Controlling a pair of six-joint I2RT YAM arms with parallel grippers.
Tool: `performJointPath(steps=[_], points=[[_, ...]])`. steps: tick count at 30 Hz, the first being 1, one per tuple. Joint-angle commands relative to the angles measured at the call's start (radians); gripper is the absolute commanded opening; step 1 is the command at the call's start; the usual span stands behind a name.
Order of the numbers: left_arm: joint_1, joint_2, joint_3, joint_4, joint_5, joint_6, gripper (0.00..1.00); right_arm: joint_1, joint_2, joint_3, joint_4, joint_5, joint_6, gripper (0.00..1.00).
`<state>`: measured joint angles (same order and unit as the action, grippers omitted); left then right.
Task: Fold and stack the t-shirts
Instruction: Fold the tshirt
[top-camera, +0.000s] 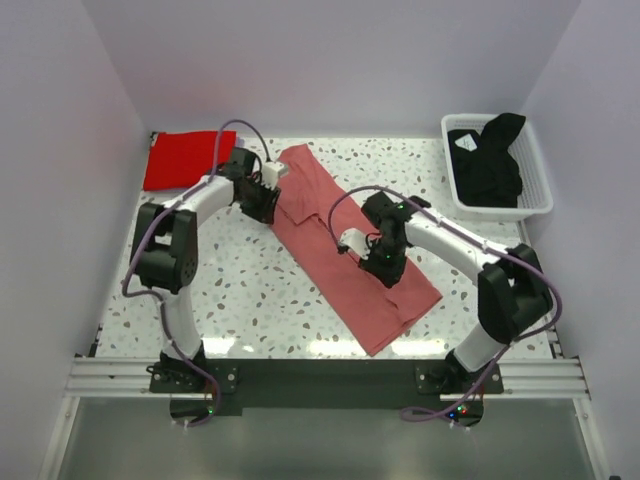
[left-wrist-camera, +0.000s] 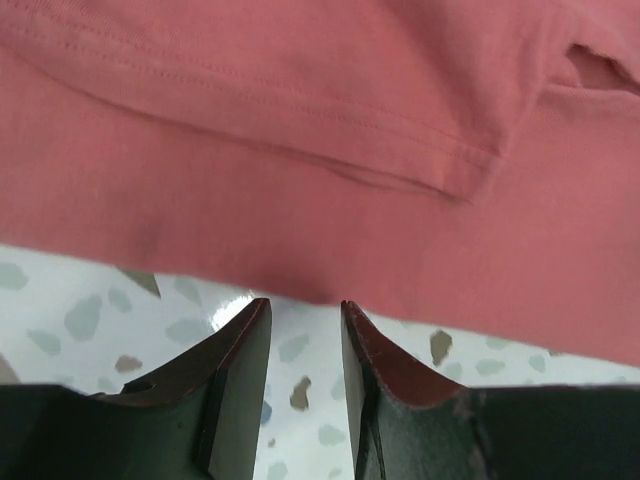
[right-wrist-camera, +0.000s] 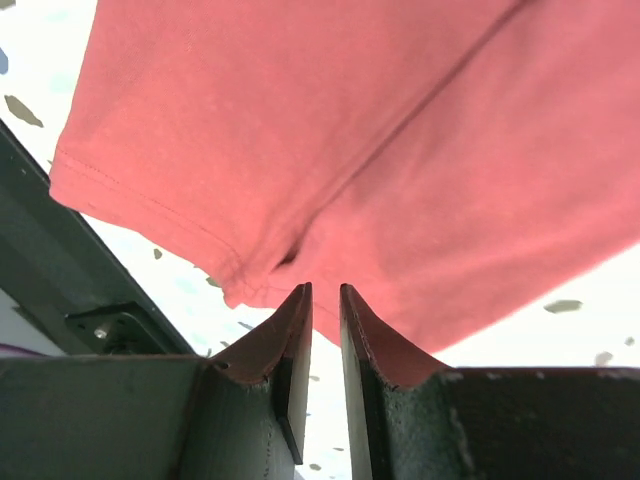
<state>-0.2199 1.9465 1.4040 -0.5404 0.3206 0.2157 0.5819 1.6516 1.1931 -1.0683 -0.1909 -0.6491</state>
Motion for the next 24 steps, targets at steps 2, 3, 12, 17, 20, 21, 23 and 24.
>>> performJointPath(steps=[2, 3, 12, 17, 20, 21, 23, 24], points=[[-0.012, 0.126, 0.108, 0.039, -0.058, -0.022, 0.37, -0.042, -0.065, 0.022, -0.030, 0.022, -0.023, 0.21], [-0.013, 0.143, 0.140, 0.039, -0.064, -0.018, 0.37, -0.069, -0.061, 0.017, -0.025, 0.033, -0.033, 0.21], [-0.042, 0.435, 0.444, 0.005, -0.172, 0.020, 0.32, -0.159, 0.023, 0.026, 0.011, 0.050, -0.121, 0.19], [-0.041, 0.574, 0.722, -0.059, -0.166, 0.070, 0.38, -0.117, 0.124, 0.026, 0.053, 0.004, -0.112, 0.18], [-0.038, 0.484, 0.672, 0.011, -0.117, 0.090, 0.48, -0.067, 0.158, 0.011, 0.079, 0.001, -0.092, 0.17], [-0.033, 0.458, 0.661, 0.032, -0.097, 0.091, 0.50, -0.057, 0.180, 0.004, 0.090, -0.002, -0.083, 0.17], [-0.027, 0.393, 0.658, 0.022, -0.042, 0.083, 0.53, -0.024, 0.200, -0.013, 0.090, -0.021, -0.073, 0.15], [-0.022, 0.375, 0.659, 0.010, -0.025, 0.082, 0.54, -0.011, 0.211, -0.018, 0.088, -0.033, -0.058, 0.15]])
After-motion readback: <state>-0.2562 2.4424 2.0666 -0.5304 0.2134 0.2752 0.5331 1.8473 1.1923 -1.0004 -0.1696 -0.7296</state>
